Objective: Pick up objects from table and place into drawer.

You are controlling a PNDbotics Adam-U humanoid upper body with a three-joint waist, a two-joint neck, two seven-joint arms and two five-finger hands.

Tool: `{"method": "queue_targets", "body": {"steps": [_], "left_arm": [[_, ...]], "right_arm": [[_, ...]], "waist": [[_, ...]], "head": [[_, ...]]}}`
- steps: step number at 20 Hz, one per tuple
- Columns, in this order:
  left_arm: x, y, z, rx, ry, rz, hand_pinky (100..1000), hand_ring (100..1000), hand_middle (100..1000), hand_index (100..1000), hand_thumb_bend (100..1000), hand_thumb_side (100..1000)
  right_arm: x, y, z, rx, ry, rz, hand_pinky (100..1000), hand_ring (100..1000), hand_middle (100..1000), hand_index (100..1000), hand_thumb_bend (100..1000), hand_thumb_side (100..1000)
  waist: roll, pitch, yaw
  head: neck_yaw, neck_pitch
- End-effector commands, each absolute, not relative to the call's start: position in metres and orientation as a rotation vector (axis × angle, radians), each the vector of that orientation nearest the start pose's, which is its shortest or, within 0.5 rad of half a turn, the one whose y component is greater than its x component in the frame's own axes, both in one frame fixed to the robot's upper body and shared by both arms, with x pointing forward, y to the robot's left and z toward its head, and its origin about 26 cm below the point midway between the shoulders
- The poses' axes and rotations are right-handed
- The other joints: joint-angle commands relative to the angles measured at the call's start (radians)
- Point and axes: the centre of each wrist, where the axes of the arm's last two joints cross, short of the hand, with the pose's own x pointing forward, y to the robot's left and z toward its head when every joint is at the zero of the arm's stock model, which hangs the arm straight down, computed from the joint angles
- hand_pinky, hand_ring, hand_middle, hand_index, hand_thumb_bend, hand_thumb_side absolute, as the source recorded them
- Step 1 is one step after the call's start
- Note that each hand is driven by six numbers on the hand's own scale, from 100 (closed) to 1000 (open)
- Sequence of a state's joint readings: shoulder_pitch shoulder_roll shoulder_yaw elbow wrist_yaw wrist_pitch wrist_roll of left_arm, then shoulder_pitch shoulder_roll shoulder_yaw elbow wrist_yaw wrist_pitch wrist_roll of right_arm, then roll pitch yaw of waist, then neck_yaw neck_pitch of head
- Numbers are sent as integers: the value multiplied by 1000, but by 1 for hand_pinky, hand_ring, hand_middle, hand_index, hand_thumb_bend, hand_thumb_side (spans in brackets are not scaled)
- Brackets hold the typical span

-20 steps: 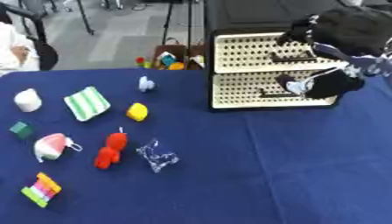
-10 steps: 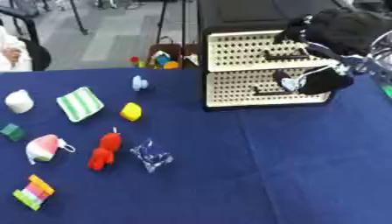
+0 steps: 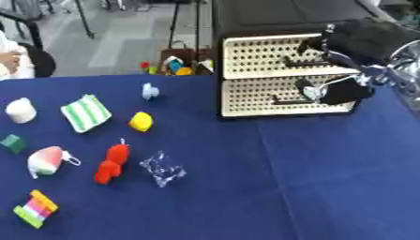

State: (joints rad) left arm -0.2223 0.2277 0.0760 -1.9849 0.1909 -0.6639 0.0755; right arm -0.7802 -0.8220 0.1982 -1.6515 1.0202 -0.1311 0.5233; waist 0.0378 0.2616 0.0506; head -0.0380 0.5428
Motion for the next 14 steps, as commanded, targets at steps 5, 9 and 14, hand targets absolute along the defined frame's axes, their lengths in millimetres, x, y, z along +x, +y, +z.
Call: {"method": "queue_targets", "body": {"steps": [5,9,14], "left_arm": [[293,270,180,91,3390,19,631,800,746,892,137,881],[293,269,179,93,3391,20,630,800,745,892,131,882],[294,268,179,95,3390,20,630,800,745,892,128,889]], "right_arm": [[368,-299,331,-1578,-1365,1709,100,161,100,839,294,586],[375,-304,328,-1575,-1347,1681,100,165,100,841,297,581],[384,-311,323,-1555,-1315,1662,100,167,100,838,301,592]], "waist": [[-3,-10,5],[-2,-8,8],[-1,-2,14]], "head": [[-1,-16],[-3,-21],[-6,-28]]}}
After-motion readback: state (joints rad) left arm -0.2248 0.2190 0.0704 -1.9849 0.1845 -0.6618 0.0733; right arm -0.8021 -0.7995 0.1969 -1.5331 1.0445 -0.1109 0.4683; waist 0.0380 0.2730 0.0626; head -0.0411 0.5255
